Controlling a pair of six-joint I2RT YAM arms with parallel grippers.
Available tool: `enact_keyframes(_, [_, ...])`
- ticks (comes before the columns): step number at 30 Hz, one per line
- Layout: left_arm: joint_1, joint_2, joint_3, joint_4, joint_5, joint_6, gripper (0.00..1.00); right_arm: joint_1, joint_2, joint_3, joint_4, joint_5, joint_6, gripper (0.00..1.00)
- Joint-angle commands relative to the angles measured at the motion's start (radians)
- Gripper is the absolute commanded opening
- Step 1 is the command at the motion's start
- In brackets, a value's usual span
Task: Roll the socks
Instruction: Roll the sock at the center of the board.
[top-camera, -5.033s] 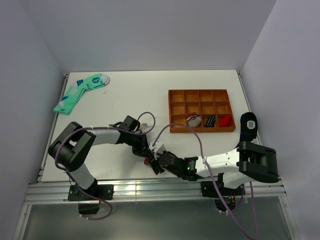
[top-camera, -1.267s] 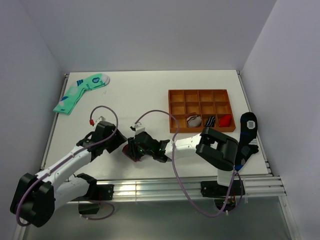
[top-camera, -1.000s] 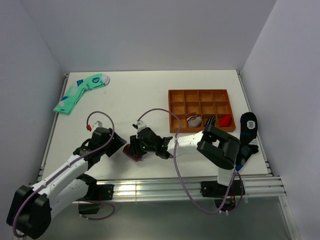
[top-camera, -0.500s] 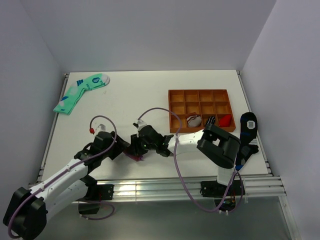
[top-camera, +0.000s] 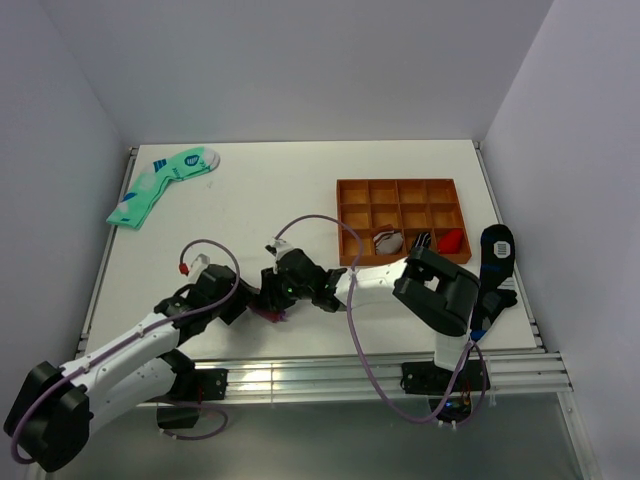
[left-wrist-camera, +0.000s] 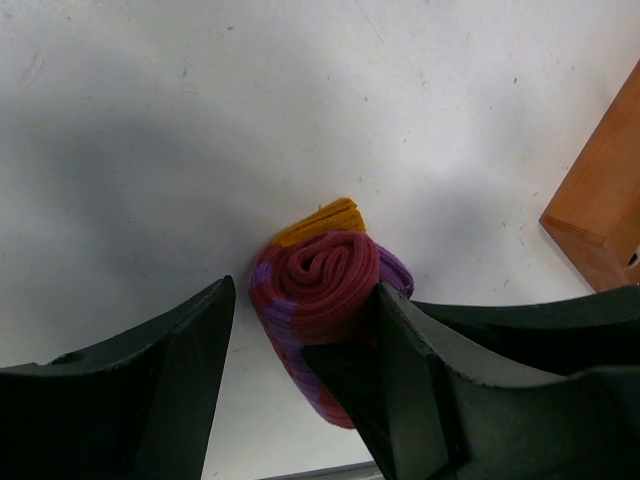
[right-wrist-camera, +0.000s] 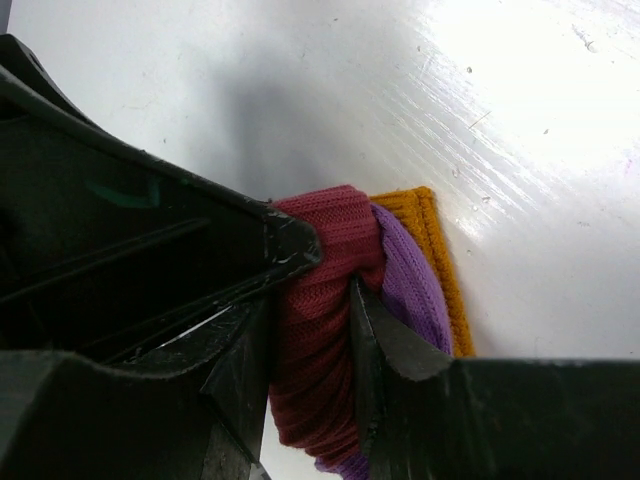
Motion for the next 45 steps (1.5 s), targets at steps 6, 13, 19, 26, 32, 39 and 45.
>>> enact_keyframes(6, [-0.059, 0.099, 0.038, 0.051, -0.021, -0.105, 0.60, 0.005, 0.128, -0.103, -0.372, -0.021, -0.014, 0.00])
enact_keyframes(13, [-0.061, 0.152, 0.050, 0.075, -0.012, -0.123, 0.53, 0.005, 0.128, -0.133, -0.321, -0.048, -0.014, 0.00])
enact_keyframes(19, [-0.064, 0.231, 0.093, 0.086, 0.014, -0.111, 0.24, 0.005, 0.131, -0.127, -0.309, -0.053, -0.013, 0.00])
enact_keyframes(26, [-0.064, 0.300, 0.155, 0.022, 0.008, -0.061, 0.00, 0.012, 0.117, -0.130, -0.281, -0.029, -0.008, 0.03])
enact_keyframes(32, [-0.064, 0.378, 0.237, -0.086, -0.009, 0.028, 0.00, 0.021, 0.084, -0.134, -0.277, 0.043, -0.002, 0.26])
enact_keyframes(39, [-0.064, 0.481, 0.268, -0.107, 0.009, 0.079, 0.00, 0.051, 0.022, -0.126, -0.287, 0.161, -0.005, 0.42])
enact_keyframes(45, [-0.059, 0.502, 0.271, -0.129, 0.009, 0.108, 0.00, 0.084, -0.048, -0.139, -0.287, 0.257, -0.014, 0.48])
